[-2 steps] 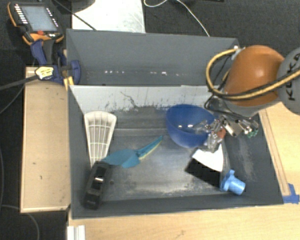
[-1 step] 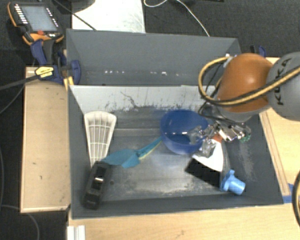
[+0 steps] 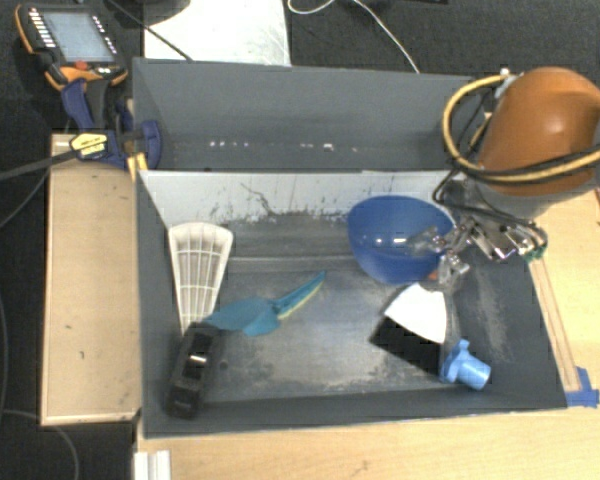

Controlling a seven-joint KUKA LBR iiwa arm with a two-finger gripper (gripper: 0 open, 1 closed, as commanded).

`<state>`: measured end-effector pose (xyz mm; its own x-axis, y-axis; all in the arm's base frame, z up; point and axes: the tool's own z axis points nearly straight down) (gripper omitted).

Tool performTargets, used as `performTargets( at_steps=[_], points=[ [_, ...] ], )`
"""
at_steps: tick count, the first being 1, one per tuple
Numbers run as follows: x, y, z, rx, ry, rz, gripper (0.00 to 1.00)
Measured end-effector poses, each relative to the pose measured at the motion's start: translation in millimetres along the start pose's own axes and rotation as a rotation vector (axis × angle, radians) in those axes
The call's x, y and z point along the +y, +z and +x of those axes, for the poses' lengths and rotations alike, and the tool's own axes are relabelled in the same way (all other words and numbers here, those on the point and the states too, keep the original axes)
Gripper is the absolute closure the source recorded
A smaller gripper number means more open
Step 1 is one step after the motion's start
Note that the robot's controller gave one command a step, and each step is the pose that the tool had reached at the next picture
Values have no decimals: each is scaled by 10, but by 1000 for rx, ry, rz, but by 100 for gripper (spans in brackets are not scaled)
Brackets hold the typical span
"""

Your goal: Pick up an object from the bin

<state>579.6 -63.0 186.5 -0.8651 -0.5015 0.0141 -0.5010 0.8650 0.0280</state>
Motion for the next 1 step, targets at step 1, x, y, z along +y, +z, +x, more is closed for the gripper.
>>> performTargets(
  at_steps=[1],
  points=[
    [174,-343,3,14,-23,-11,100]
  ],
)
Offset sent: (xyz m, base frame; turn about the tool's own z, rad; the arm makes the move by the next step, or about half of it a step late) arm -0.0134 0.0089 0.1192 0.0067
